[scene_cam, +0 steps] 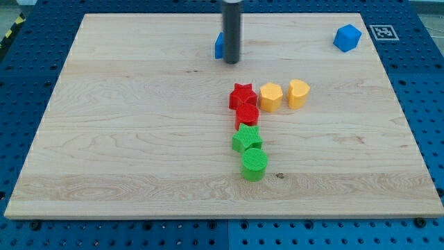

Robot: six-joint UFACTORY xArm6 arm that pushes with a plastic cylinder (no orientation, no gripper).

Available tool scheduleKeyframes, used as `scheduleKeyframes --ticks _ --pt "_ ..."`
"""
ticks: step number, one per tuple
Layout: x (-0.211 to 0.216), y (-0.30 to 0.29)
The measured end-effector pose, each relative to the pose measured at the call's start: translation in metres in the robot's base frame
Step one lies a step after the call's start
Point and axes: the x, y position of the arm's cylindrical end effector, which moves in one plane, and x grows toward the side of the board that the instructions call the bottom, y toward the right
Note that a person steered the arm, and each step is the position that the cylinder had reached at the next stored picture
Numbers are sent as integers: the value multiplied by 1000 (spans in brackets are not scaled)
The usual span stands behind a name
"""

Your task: Place the blue triangle left to the red star

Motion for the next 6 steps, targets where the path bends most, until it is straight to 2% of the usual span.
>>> scheduleKeyframes --ticks 1,2,3,4,6 --pt "-32 10" --pt "-90 -32" --pt "-87 -40" --pt "-57 -45" --pt "-48 -62"
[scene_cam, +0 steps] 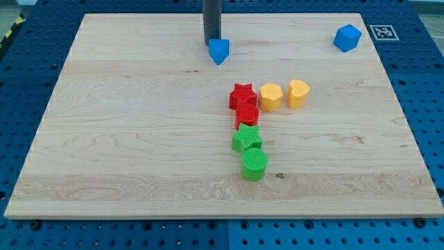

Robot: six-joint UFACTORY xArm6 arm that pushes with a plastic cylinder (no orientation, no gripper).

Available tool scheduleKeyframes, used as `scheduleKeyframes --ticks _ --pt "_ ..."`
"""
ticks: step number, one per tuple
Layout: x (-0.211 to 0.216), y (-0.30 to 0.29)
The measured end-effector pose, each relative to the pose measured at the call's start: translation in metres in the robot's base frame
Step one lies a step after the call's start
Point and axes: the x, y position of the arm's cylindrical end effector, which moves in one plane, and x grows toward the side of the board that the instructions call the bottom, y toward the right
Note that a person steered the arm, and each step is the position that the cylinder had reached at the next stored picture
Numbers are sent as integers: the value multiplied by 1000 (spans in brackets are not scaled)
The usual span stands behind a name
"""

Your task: Place the blue triangle left to the red star

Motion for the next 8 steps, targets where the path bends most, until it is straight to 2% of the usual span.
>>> scheduleKeyframes --ticks 1,3,8 --pt "0 35" --pt "37 27" --pt "36 15"
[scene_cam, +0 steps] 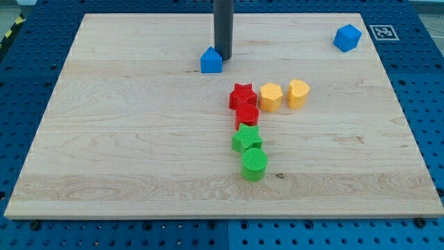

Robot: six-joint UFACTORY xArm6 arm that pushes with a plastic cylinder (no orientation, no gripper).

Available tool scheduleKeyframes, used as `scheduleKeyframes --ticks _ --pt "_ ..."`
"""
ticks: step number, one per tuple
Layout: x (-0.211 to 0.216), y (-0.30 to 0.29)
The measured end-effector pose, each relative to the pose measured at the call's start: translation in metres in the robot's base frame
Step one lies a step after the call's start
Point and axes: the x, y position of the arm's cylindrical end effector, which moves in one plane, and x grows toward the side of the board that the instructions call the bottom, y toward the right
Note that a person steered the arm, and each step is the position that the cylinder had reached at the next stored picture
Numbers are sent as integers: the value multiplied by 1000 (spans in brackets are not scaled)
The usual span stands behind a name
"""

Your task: Place the blue triangle left to the red star

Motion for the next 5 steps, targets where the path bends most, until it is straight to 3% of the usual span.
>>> scheduleKeyframes --ticks 3,4,5 --pt "5 -56" --pt "36 -59" --pt "39 -59"
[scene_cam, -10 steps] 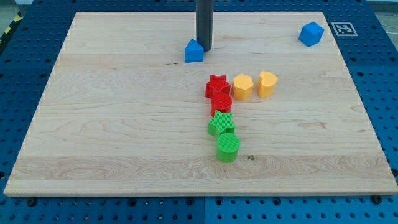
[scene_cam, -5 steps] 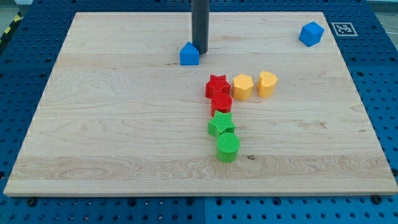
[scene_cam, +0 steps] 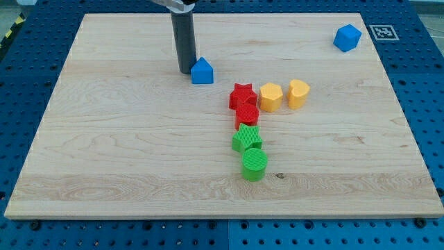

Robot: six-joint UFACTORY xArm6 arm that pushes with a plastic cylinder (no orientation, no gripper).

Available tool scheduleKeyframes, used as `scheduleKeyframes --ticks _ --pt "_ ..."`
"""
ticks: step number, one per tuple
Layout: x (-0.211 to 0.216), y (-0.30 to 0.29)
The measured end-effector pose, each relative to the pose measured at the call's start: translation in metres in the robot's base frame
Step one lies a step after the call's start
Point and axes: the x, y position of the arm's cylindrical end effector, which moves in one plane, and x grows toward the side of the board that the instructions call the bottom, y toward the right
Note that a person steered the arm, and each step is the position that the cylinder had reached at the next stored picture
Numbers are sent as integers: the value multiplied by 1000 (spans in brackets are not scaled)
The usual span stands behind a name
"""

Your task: Place the blue triangle left to the red star

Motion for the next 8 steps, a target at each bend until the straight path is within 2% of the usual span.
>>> scheduleKeyframes --ticks 2,3,4,5,8 --pt "0 -11" --pt "-19 -11" --pt "-33 16" --pt "1 20" --pt "4 32"
